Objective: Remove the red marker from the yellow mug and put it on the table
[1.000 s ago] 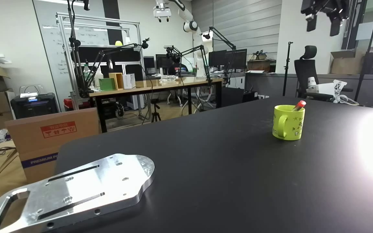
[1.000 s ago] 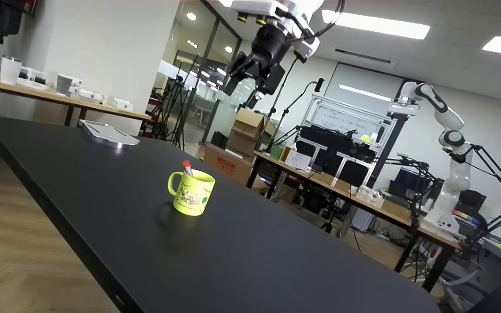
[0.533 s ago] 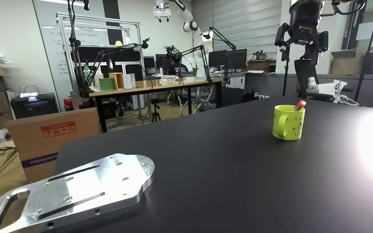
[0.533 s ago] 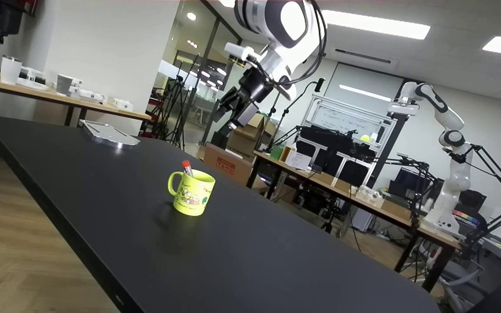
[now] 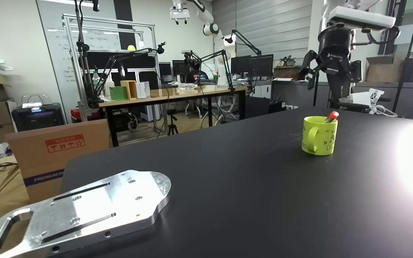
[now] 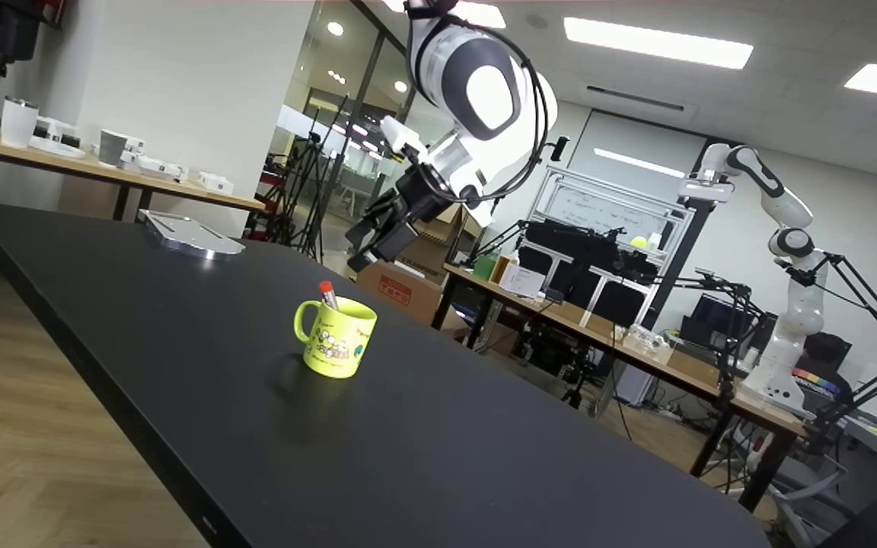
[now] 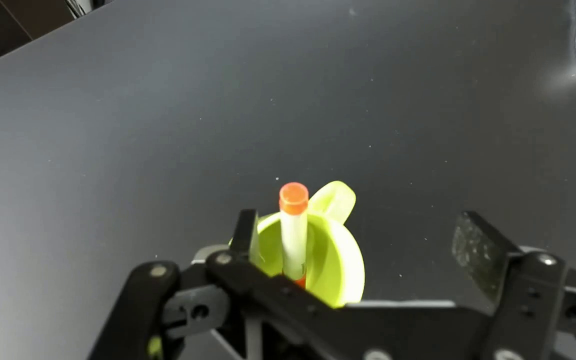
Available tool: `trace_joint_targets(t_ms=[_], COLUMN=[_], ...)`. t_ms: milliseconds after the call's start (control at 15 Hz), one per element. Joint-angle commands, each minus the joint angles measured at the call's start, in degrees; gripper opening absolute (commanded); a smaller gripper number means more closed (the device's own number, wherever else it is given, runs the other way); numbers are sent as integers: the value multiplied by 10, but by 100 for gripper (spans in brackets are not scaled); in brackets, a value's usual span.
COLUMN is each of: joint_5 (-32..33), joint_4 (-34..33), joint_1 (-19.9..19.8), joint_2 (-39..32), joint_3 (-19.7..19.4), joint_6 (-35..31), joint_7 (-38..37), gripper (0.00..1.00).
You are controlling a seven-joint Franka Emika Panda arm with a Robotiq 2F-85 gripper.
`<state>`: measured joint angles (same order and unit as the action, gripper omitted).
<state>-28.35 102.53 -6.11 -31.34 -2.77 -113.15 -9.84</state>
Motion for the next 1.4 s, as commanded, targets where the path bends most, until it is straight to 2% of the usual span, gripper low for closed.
trace_joint_targets(t_ms=[0, 333, 733, 1067, 1333], joint_5=[-9, -12, -12, -14, -32], joint_4=[8, 18, 15, 11, -5], joint_1=[-18, -43, -49, -44, -43], joint_2=[-6, -13, -29, -39, -53], joint_3=[9, 11, 19, 32, 31], joint_6=[3, 10, 1, -9, 5], joint_7=[33, 111, 155, 158, 96], gripper=[100, 100, 100, 100, 100])
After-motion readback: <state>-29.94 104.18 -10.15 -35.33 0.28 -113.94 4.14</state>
